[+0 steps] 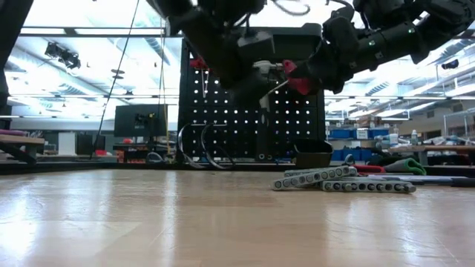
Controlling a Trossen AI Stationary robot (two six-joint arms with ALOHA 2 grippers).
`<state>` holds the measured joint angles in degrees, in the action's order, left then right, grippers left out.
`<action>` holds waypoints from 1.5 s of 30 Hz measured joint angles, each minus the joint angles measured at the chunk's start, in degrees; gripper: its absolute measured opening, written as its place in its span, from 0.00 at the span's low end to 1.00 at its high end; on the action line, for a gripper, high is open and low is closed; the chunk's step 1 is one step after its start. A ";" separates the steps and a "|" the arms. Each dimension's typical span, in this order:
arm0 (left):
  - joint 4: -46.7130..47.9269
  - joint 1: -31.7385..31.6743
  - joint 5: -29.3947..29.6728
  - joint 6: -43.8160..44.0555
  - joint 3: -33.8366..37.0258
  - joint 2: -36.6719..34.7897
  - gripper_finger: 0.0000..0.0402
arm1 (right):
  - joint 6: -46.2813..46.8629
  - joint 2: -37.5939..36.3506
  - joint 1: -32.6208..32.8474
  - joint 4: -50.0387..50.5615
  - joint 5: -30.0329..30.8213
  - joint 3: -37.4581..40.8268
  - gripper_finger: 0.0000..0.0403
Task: Hang tools onto peg board
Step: Hang the allen wrench onto the peg board
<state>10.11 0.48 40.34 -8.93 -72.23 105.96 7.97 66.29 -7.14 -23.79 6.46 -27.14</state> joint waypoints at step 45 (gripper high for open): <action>-44.80 -35.24 -12.55 10.89 14.97 -11.61 0.00 | -2.22 7.20 -0.02 -6.21 0.61 0.00 0.58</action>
<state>-34.69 -34.76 27.79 1.96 -57.25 94.35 5.75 73.49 -7.16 -30.00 7.07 -27.14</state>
